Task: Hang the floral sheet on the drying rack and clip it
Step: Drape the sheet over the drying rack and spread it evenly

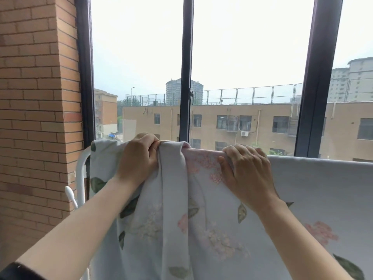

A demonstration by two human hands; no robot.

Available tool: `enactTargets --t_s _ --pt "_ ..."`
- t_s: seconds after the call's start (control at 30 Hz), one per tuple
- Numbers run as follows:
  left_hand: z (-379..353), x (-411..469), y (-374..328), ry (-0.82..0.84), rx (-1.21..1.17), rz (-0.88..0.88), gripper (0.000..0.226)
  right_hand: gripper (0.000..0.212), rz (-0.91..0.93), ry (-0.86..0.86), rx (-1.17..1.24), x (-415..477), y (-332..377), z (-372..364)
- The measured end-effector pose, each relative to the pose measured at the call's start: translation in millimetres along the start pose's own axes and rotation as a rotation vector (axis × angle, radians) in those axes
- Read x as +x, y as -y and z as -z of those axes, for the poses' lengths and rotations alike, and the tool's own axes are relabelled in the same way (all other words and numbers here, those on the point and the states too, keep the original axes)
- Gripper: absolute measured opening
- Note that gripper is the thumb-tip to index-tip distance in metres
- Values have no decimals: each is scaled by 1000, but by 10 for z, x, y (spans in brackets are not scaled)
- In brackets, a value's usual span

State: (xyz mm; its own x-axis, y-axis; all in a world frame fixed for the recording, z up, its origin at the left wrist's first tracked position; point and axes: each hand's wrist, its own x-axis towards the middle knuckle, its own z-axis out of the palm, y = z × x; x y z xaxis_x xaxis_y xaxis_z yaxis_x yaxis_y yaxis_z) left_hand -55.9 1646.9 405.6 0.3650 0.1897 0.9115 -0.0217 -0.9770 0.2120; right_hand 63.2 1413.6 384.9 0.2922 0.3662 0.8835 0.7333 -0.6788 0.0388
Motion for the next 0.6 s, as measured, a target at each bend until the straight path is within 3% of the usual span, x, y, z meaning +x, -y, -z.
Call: enactTargets --t_s 0.2,0.37,0.5,0.6 --pt "70 83 10 105 5 13 12 29 -33 -20 -31 3 9 -19" --pt "-10 100 -358 298 -78 -74 51 26 -49 -16 -39 9 11 -13" --pt "-180 73 -412 279 -56 -134 21 27 -42 -29 -36 6 -3 -8" --pt "-171 138 -336 192 -112 -107 19 28 -39 -37 -48 -1 -17 -5"
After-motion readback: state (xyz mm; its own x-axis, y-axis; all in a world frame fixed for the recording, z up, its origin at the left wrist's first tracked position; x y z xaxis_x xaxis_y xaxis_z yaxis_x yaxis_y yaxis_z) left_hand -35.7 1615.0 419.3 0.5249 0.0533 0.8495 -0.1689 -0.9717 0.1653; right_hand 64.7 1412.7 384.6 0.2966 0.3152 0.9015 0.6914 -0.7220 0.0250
